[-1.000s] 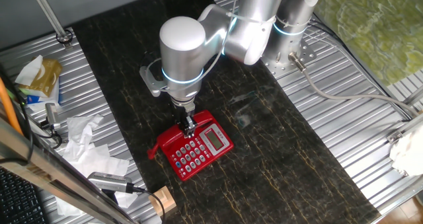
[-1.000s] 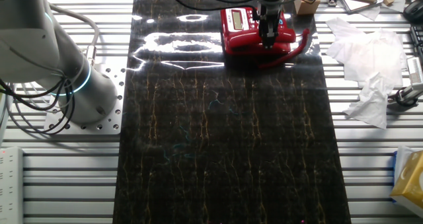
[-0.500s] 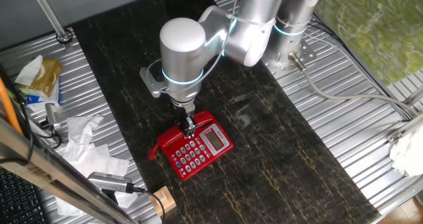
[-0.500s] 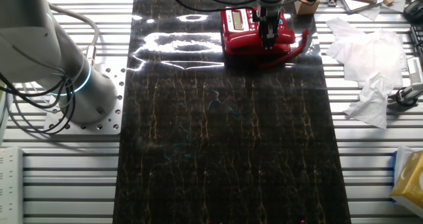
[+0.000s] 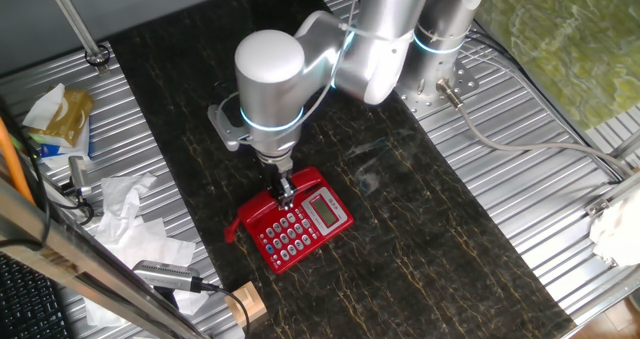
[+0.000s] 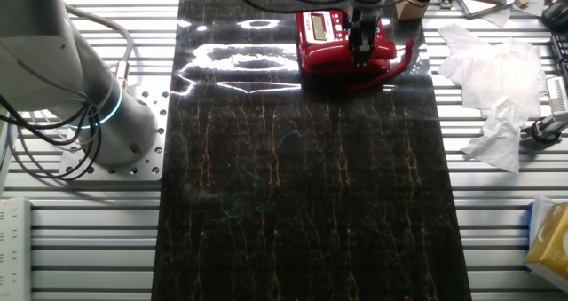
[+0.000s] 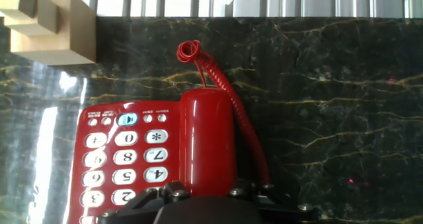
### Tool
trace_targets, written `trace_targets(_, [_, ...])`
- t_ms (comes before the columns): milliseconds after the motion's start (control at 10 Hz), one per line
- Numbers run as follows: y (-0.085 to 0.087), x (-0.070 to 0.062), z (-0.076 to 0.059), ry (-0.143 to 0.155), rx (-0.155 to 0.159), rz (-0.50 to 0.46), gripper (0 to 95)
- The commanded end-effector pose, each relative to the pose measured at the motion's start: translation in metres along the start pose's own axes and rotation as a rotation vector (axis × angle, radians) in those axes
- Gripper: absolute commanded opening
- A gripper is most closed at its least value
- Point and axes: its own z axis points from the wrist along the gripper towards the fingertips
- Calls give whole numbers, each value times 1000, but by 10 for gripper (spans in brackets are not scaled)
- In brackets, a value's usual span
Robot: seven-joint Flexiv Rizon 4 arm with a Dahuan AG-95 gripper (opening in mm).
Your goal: Place the handset of the telephone on the corresponding phone cradle
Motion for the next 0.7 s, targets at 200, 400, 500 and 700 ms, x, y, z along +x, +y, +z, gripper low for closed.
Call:
trace_targets(200, [1, 1, 0, 83, -7, -1, 0])
trace_targets(400, [1, 1, 1, 99, -7, 0, 0])
trace_targets(500, [1, 1, 2, 101, -7, -1, 0])
trace_targets(700, [1, 1, 4, 105, -9, -1, 0])
